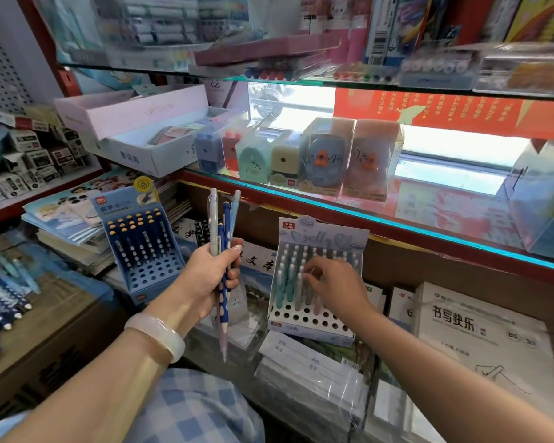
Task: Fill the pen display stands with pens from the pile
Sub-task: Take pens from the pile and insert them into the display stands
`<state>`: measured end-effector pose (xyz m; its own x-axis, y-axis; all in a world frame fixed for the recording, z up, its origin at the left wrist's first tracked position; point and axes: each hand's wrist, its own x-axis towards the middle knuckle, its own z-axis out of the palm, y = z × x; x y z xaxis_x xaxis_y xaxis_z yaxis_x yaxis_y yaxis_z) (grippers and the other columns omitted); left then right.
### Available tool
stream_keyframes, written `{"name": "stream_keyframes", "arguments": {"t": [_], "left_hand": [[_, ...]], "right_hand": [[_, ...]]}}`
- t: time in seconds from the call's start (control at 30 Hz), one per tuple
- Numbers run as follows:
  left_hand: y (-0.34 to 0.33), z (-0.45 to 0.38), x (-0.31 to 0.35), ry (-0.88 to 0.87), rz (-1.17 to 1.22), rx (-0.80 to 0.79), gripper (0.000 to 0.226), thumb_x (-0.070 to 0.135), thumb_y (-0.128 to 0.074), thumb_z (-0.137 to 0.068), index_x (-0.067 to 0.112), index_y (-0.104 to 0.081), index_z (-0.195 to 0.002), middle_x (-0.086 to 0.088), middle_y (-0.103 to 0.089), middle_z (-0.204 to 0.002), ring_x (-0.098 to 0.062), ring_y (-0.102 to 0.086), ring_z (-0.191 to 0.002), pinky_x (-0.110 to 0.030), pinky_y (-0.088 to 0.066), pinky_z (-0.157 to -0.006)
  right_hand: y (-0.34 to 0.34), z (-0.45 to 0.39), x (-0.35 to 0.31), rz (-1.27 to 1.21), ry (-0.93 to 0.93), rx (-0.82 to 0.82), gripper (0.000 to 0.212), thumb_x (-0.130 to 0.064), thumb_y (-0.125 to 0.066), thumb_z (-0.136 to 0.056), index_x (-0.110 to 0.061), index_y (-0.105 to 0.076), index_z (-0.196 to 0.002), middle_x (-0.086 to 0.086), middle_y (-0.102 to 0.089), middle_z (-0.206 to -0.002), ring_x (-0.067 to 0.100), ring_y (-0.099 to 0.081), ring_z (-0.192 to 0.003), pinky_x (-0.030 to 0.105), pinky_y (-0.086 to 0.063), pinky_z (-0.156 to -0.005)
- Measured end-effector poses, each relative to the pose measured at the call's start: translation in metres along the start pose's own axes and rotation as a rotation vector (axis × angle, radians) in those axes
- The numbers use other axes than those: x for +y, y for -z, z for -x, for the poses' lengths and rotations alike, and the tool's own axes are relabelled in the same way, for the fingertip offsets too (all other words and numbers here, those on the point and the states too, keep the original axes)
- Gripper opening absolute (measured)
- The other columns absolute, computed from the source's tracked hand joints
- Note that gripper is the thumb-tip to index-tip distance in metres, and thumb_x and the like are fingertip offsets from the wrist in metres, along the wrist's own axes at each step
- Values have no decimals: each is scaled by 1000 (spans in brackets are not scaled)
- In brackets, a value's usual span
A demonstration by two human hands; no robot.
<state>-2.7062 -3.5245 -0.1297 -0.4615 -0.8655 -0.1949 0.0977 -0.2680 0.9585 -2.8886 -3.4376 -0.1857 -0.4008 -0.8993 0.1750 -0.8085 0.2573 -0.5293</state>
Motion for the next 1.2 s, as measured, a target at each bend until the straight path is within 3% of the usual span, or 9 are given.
{"name": "stream_keyframes", "arguments": {"t": [0.17, 0.3, 0.4, 0.5, 0.6, 0.77, 0.9, 1.03, 1.2], "left_hand": [[1, 1, -1, 5, -12, -4, 17, 5, -45, -96, 1, -51, -110, -3, -42, -65, -5, -40, -40, -15, -33, -34], [0, 1, -3, 31, -3, -35, 18, 3, -45, -95, 0, -53, -110, -4, -43, -65, -5, -40, -39, -15, -33, -34], [-2, 3, -3, 62, 17, -99, 10, 3, -44, -95, 4, -52, -100, -5, -45, -66, -5, -39, -38, -15, -32, -33], [-6, 4, -2, 79, -4, -166, 7, 3, -45, -95, 6, -45, -89, -6, -47, -67, -5, -37, -38, -13, -29, -32], [-6, 6, -1, 101, -3, -201, 2, 4, -45, -95, 6, -45, -96, -6, -50, -67, -5, -37, -38, -14, -30, -33], [1, 7, 2, 91, 60, -165, 4, 8, -47, -95, 5, -50, -97, -6, -56, -64, -8, -45, -40, -16, -36, -35], [11, 1, 2, 120, 73, -28, 12, 12, -47, -96, 4, -50, -104, -12, -60, -76, -12, -52, -43, -19, -43, -37], [16, -2, -5, 94, 35, 40, 10, 11, -43, -98, 8, -46, -89, -10, -53, -68, -7, -42, -34, -16, -33, -31], [10, -8, -10, 91, 81, 42, 16, 21, -43, -98, 8, -47, -90, -3, -40, -61, -5, -37, -33, -16, -30, -31]], "right_hand": [[-4, -1, 1, 39, 14, -30, 12, -28, -55, -93, -25, -64, -100, -8, -64, -100, 8, -50, -95, 24, -42, -78], [1, -4, -8, 19, -20, -5, 12, -24, -55, -93, -22, -63, -101, -5, -61, -100, 7, -50, -88, 21, -42, -76], [9, -12, -31, -247, -71, 51, 16, -24, -54, -94, -16, -65, -103, -3, -63, -93, 6, -56, -77, 16, -45, -67], [19, -23, -61, -636, -197, -83, 27, -33, -48, -97, -14, -64, -108, 0, -66, -93, 7, -55, -73, 18, -42, -62], [22, -35, -82, -927, -300, -216, 31, -34, -47, -97, -12, -63, -112, -1, -67, -92, 9, -52, -75, 22, -45, -66], [21, -42, -95, -1112, -279, -219, 17, -23, -53, -95, -10, -63, -95, -1, -68, -78, 6, -52, -63, 16, -46, -56], [33, -44, -92, -1191, -266, -130, 17, -20, -50, -96, -9, -61, -102, 4, -68, -83, 7, -60, -68, 17, -54, -64], [51, -48, -69, -1006, -228, 32, 26, -19, -53, -94, -10, -50, -118, 7, -69, -84, 15, -66, -74, 18, -56, -63], [62, -37, -24, -589, -146, 115, 52, -21, -58, -91, -27, -31, -134, -1, -65, -80, 10, -68, -67, 14, -54, -54]]}}
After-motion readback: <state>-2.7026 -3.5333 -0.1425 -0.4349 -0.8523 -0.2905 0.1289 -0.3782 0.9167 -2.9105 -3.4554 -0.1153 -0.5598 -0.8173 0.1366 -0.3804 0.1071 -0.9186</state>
